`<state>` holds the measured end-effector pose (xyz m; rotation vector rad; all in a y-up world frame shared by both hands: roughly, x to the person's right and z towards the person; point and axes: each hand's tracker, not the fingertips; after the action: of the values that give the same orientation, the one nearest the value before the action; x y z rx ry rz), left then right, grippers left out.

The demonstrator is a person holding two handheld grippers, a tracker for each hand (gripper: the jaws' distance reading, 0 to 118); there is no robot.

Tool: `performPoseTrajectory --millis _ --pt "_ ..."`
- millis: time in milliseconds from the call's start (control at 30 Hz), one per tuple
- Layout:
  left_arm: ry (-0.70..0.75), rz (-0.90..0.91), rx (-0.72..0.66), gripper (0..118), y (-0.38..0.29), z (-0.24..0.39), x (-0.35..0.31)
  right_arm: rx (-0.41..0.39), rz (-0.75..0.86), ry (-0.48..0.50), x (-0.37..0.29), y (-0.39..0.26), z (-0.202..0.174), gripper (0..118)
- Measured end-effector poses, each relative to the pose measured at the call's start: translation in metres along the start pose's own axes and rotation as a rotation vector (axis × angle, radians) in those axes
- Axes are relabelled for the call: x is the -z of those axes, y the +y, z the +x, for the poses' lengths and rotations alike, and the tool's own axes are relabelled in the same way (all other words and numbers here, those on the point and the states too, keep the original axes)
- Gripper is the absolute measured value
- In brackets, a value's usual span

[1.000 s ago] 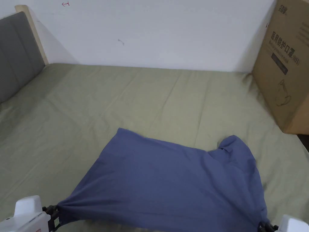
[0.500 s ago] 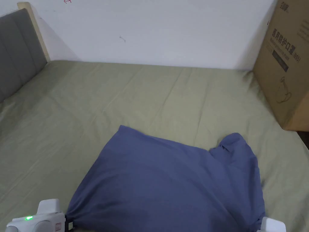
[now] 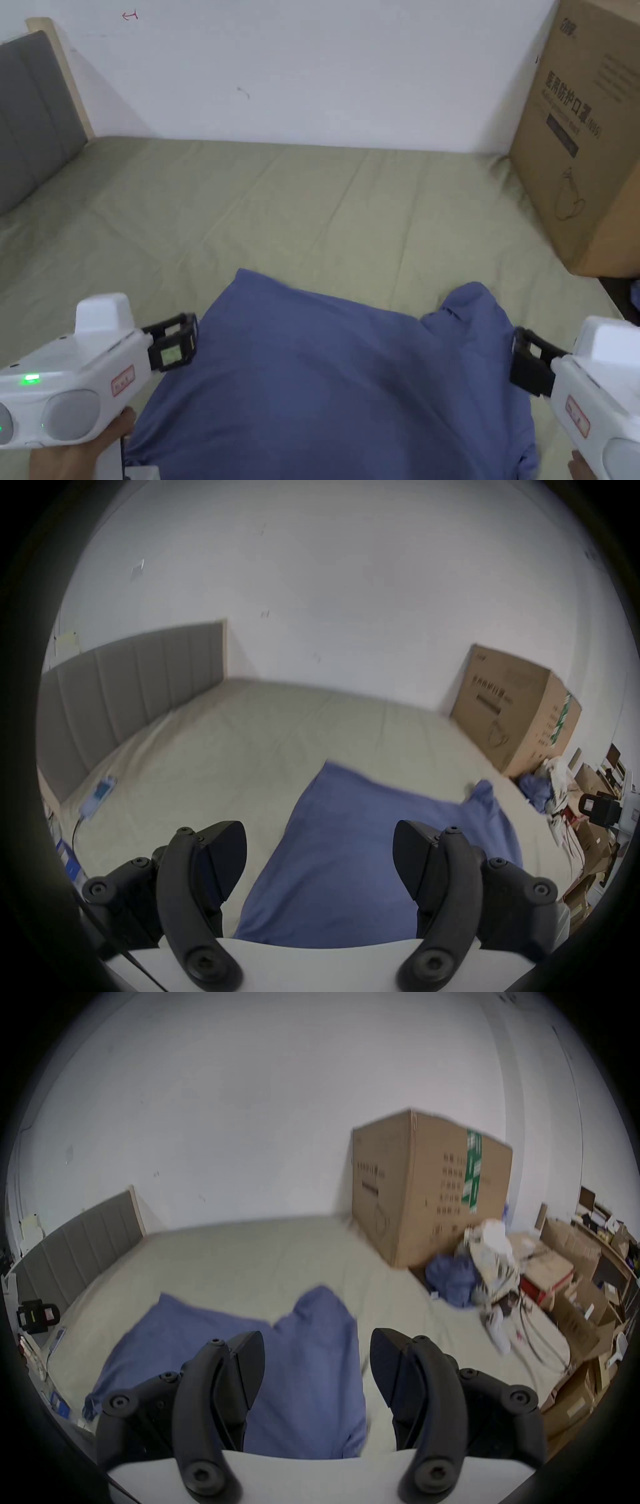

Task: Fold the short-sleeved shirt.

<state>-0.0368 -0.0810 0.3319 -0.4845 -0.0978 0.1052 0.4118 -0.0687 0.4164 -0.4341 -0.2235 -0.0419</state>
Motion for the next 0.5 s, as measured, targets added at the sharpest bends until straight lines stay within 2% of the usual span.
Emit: performPoseTrajectory --millis 133,200,233,267,300,333,433,500 --pt "0.002 0.116 0.053 89 0.015 0.025 0.002 -0.021 0.074 -0.026 -0.004 0.016 -0.006 66" --pt "0.004 0.144 0.069 76 0.017 0.034 0.007 -0.030 0.081 -0.040 -0.004 0.018 -0.008 58" --pt "0.000 0.153 0.059 65 0.017 0.038 0.009 -0.032 0.090 -0.042 -0.002 0.018 -0.008 49" --pt "-0.009 0.164 0.059 45 0.017 0.041 0.011 -0.029 0.097 -0.044 -0.001 0.018 -0.008 37" --pt "-0.022 0.172 0.055 12 0.017 0.042 0.015 -0.029 0.100 -0.047 0.001 0.018 -0.009 14" --pt "-0.036 0.175 0.051 1 0.016 0.044 0.019 -0.033 0.102 -0.049 0.003 0.018 -0.010 2" --pt "-0.108 0.106 0.040 0 0.016 0.045 0.039 -0.040 0.102 -0.046 0.011 0.018 -0.009 1" --pt "-0.096 0.087 0.055 0 0.017 0.048 0.056 -0.037 0.096 -0.040 0.018 0.018 -0.008 0"
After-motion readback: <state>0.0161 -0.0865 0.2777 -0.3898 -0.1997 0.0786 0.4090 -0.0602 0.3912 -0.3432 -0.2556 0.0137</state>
